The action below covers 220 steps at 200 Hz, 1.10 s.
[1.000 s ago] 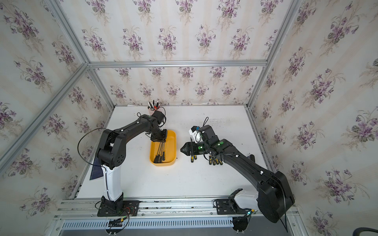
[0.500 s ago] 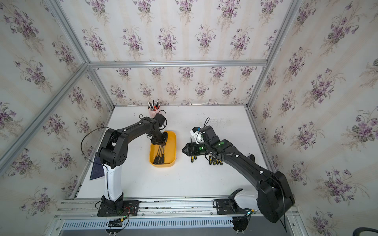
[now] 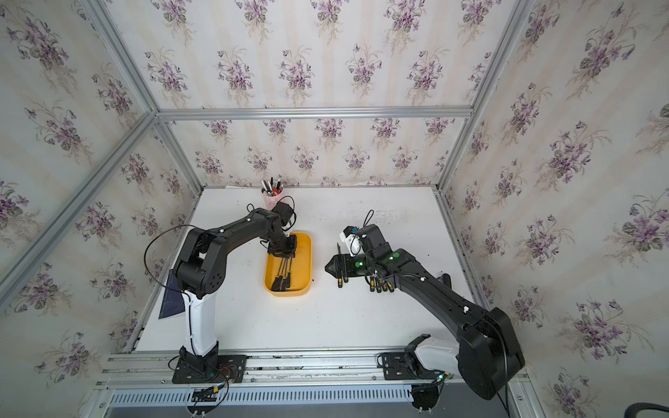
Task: Put the file tool into the storage box
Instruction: Place the file tool in the storage box, then pick up the file tool from the center of the board.
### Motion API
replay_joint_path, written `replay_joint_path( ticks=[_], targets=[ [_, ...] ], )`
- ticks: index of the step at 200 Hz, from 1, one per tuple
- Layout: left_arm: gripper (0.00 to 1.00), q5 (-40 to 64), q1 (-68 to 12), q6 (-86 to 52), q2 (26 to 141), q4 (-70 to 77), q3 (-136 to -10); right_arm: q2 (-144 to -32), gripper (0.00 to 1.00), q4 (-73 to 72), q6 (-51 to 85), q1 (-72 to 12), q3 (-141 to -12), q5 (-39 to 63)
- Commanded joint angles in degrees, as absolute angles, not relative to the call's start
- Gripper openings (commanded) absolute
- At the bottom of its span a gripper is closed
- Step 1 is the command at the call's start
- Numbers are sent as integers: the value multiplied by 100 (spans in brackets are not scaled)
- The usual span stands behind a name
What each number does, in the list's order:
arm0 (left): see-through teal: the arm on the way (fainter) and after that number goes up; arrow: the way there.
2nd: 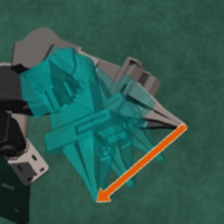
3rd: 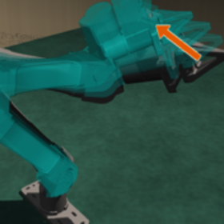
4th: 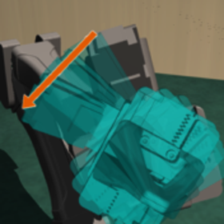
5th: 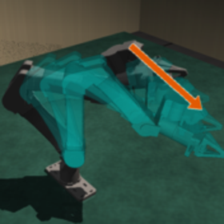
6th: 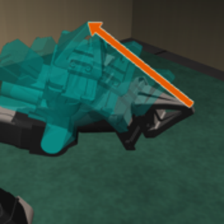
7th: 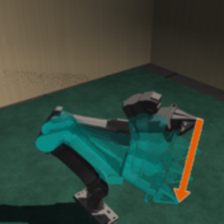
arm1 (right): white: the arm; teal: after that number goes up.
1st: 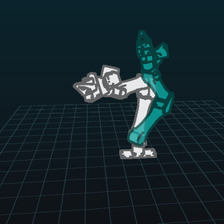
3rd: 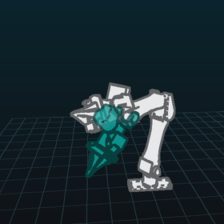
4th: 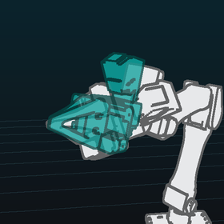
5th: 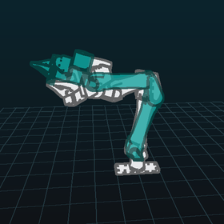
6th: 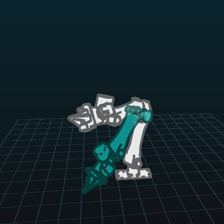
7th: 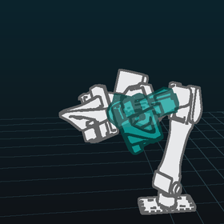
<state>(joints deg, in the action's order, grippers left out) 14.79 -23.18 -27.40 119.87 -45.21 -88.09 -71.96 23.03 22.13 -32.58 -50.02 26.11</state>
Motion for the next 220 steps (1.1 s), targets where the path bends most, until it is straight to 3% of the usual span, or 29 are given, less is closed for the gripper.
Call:
replay_joint_path(
  ticks=[1,76,118,163,220],
  targets=[
    [29,1363,-2319,-2751,11920,-4610,-8874,-7133,80,2293,2223,-3234,-4962,2491],
    [39,1449,-2320,-2826,11369,-5052,-9443,-7991,75,3237,2193,-3165,-5188,1008],
    [46,1834,-2365,-2965,10581,-5104,-9604,-8768,60,3302,1998,-3164,-5498,599],
    [53,2350,-2599,-3066,9900,-5079,-9754,-9549,46,3144,1834,-3164,-5798,418],
    [54,2461,-2698,-3200,9306,-5143,-9825,-9876,45,2909,1758,-3164,-5882,693]
  ],
)
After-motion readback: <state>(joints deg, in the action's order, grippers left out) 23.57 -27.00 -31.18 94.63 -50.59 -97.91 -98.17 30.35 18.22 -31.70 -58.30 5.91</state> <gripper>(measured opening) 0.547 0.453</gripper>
